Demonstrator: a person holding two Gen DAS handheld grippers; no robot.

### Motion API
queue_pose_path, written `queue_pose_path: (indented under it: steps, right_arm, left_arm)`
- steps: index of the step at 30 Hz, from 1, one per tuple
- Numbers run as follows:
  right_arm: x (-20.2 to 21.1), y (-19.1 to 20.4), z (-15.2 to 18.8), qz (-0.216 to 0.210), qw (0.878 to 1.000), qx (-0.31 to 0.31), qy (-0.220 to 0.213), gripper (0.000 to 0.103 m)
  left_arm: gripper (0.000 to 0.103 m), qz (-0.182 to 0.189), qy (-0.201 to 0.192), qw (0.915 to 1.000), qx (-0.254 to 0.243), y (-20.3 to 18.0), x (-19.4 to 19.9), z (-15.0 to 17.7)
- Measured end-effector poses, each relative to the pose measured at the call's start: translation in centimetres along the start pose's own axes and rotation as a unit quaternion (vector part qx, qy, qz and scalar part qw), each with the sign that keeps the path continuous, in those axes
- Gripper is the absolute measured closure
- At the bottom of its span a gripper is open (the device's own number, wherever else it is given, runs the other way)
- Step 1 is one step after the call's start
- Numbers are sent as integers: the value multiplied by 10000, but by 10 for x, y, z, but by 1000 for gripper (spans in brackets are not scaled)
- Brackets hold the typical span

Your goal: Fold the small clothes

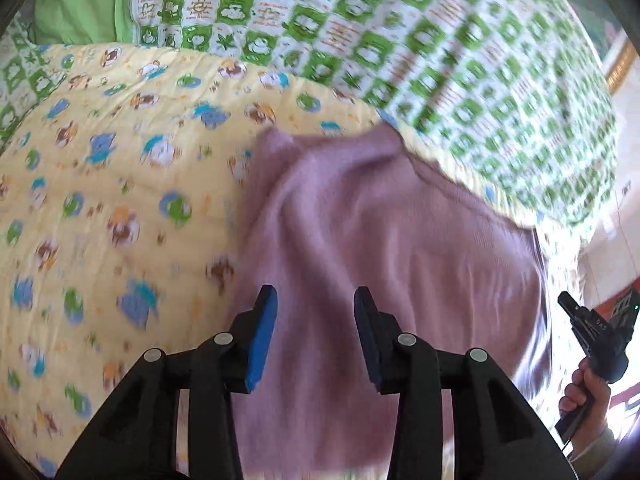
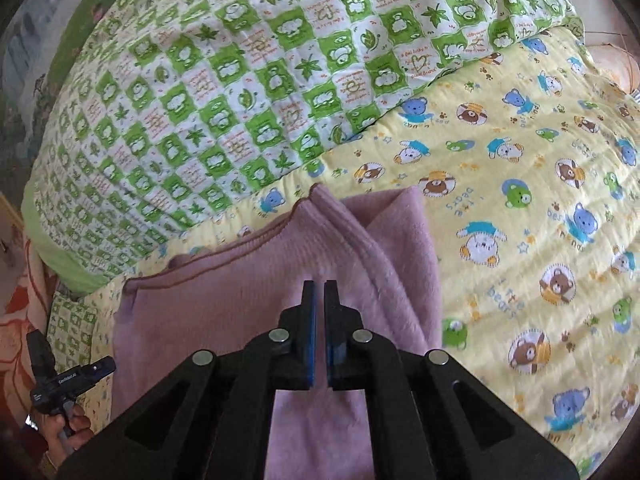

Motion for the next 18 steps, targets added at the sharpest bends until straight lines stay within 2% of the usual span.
queue_pose_path:
  steps: [4,8,10,12,15,18]
  right_arm:
    - [7,12,43,-137,9985,326,407,98]
    - [-2,9,79,-30,9953,416,868,98]
    - [-9,-7,86,270,9940,191,1040,98]
    - [-9,-25,86,576,9931,-118,1018,98]
    - [-4,-46,83,644,9920,-486,968,98]
    - [4,-47,79,898,9910,-463,873,98]
  left_arm:
    - [60,161,266,9995,-89,-5,-3,38]
    - [61,-127,530,9985,-78,2,-21,55]
    - [61,-211,580,9981,7,10,-26,57]
    - [62,-253,619,9978,44,16,-28,59]
    - [62,-382,626,9973,-27,16,-24,63]
    - [62,-407,625,9972,20,19,-20,67]
Point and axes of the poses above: each gripper's, at about its wrist camera, not at the fingertips, and x roughly against the way its jaws point, y to its left, z to its underside, the point moved 3 cm from there along -x, roughly the way its jaws point, and after that the axes turned 13 degrees about y, right-handed, at the moved point
